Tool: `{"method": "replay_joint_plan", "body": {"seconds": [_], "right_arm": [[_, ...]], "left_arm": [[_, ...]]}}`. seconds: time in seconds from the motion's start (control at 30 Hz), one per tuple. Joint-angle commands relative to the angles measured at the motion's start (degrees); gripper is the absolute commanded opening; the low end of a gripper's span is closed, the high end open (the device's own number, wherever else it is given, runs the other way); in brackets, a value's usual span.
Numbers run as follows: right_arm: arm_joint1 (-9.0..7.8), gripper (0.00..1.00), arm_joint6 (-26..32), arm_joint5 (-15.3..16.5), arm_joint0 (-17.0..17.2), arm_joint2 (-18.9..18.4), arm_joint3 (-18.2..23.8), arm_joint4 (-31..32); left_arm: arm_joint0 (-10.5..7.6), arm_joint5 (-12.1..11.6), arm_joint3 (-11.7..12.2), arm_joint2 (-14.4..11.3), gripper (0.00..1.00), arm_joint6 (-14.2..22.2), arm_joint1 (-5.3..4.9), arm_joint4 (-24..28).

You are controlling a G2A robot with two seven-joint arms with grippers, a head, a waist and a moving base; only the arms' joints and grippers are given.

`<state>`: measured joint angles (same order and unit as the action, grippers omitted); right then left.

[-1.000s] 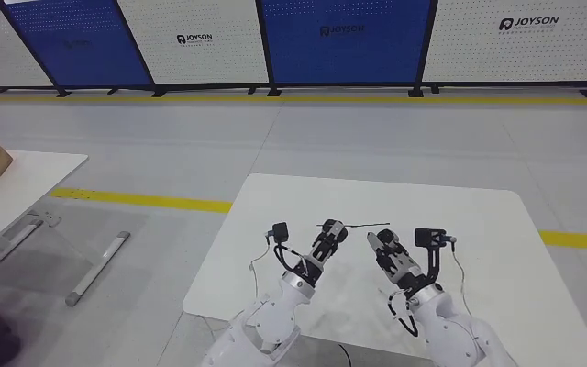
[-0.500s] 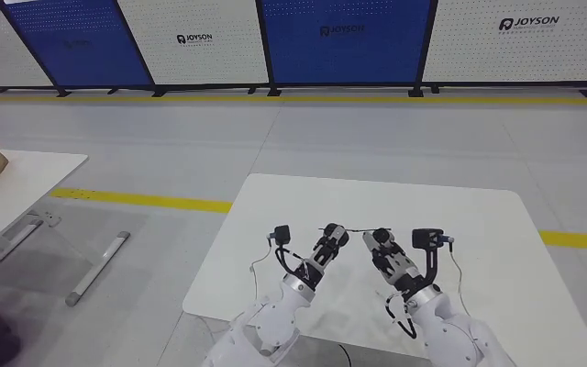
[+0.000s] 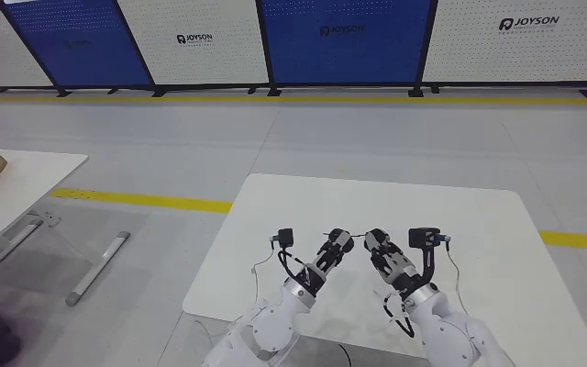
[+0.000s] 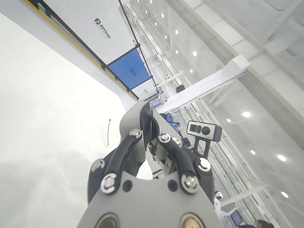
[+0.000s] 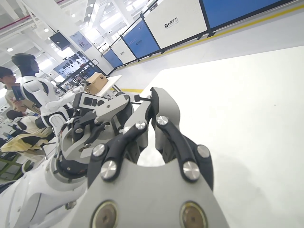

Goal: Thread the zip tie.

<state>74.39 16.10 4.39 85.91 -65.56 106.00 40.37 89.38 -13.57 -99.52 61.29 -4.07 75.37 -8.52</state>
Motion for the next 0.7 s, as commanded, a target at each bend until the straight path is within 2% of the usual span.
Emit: {"method": "replay_joint_plan", "body": {"seconds": [0.0, 0.1, 0.17, 0.2, 0.27, 0.43, 0.53, 0.67], "right_arm": [[-0.02, 0.0, 0.43, 0.32, -0.11, -0.01, -0.07, -0.44], [-0.05, 0.0, 0.69, 0.34, -0.17, -0.13, -0.14, -0.94], [-0.07, 0.32, 0.63, 0.26, -0.13, -0.31, -0.16, -1.21], [-0.09, 0.42, 0.56, 0.24, -0.07, -0.4, -0.14, -1.28], [-0.13, 0.49, 0.45, 0.29, 0.11, -0.59, -0.03, -1.37], [-0.26, 0.81, 0.27, 0.56, 0.52, -0.93, 0.2, -0.99], [-0.37, 0.86, -0.13, 0.93, 1.04, -1.3, 0.52, -0.79], [-0.62, 0.81, -0.47, 1.06, 2.35, -2.21, 0.59, -0.17]], "left_arm": [[0.05, 0.0, -0.1, 0.03, 0.0, 0.1, -0.03, -0.03], [0.02, 0.08, -0.2, 0.01, 0.0, 0.15, -0.04, -0.07], [-0.12, 0.3, -0.09, -0.05, 0.0, -0.07, -0.02, -0.21], [-0.2, 0.44, 0.0, -0.11, 0.0, -0.21, 0.0, -0.25], [-0.41, 0.88, 0.25, -0.27, 0.0, -0.67, 0.06, -0.24], [-1.37, 2.75, 1.06, -0.69, 0.0, -2.38, 0.37, 0.51], [-1.68, 3.2, 1.22, -0.96, 0.0, -3.48, 0.56, 1.07], [-1.99, 3.54, 1.11, -1.15, 0.0, -5.31, 0.87, 3.0]]}}
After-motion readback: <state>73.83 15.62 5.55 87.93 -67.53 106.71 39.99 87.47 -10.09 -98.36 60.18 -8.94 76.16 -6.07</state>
